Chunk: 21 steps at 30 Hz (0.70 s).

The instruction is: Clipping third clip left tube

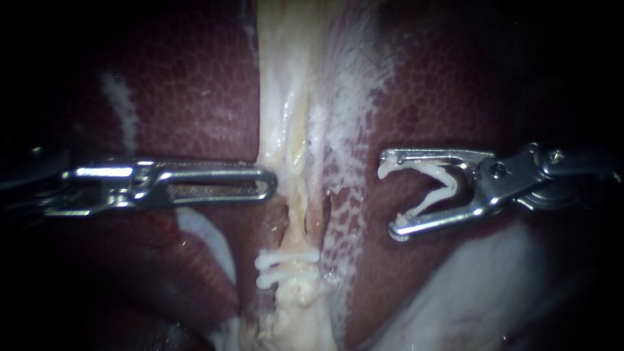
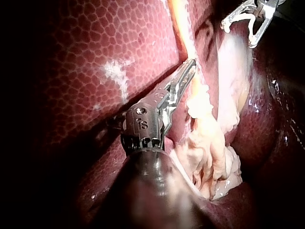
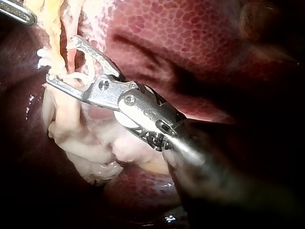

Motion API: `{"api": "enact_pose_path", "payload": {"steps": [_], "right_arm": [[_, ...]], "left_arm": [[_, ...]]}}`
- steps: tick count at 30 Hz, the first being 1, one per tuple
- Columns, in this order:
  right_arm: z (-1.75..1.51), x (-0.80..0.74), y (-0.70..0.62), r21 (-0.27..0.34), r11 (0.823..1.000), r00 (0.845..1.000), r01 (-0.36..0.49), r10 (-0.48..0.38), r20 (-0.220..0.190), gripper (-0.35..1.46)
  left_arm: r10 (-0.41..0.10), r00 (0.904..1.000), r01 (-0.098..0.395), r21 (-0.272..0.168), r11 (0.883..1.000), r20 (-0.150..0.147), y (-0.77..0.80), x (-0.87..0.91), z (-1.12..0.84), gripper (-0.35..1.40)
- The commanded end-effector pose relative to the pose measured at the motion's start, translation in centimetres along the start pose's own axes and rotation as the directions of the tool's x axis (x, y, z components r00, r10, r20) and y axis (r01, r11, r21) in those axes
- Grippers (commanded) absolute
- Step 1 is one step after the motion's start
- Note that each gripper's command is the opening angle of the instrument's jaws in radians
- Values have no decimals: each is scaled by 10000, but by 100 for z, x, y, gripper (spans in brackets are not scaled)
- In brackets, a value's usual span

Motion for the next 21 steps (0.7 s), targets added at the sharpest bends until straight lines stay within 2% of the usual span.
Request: {"api": "enact_pose_path", "payload": {"steps": [1, 9, 15, 18, 21], "right_arm": [[0, 0, 0, 2, 10000, 10000, 0, 0, 0, 60], [6, -5, 0, -30, 10000, 10000, 34, -34, 9, 60], [36, -31, -3, 118, 9999, 10000, -78, 78, -5, 60], [58, -48, -3, 157, 9997, 9998, -196, 196, -6, 60], [75, -58, -1, 244, 9993, 9996, -298, 298, -11, 60]], "left_arm": [[0, 10000, 0, -1, 10000, 0, 0, 0, 0, -35], [-41, 10000, 41, 36, 10000, -20, -3, -7, -6, -35], [-179, 9998, 180, 176, 9997, -29, -12, -32, -24, -35], [-311, 9995, 310, 153, 9994, 91, -17, -44, -36, -35], [-243, 9995, 240, 146, 9996, 209, -21, -52, -45, -35]]}}
